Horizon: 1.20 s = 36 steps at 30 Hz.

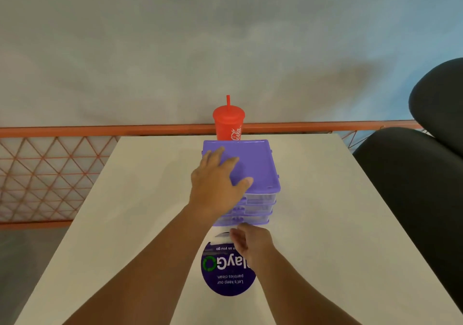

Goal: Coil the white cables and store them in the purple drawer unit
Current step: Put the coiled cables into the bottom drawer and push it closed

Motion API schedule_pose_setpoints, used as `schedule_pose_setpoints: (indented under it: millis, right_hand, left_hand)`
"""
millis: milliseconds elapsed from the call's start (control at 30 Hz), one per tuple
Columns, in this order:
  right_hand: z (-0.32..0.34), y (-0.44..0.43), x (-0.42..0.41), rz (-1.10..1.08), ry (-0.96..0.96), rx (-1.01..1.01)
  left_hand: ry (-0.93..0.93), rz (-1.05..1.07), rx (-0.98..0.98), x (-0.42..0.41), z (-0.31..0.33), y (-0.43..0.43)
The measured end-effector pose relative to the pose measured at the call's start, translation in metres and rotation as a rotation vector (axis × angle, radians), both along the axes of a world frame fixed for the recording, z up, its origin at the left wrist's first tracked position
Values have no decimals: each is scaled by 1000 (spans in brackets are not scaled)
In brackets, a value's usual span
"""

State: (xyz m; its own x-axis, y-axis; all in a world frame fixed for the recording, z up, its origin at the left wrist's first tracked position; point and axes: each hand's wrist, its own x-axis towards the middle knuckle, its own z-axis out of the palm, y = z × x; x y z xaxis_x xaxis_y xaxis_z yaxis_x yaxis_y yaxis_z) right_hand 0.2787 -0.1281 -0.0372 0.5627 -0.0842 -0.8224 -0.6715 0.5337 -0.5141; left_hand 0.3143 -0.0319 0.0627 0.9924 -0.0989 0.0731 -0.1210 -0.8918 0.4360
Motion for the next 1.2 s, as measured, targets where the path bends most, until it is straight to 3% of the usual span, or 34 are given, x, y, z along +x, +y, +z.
schedule_pose_setpoints:
  millis: [133,400,600,900,1200]
  right_hand:
    - [-5,10,8,-115,-15,73]
    - [-6,17,10,-224,4,35]
    - [-9,16,-10,-158,-22,-53]
    - [-6,15,-73,-222,57,87]
    - [-2,13,-106,-196,78,84]
  left_hand:
    - [118,-28,132,4,-13,-2]
    - [105,-14,116,4,-17,-2]
    - [127,15,126,6,-16,-2]
    - [136,-1,154,6,-15,0]
    - [141,-12,167,3,-14,2]
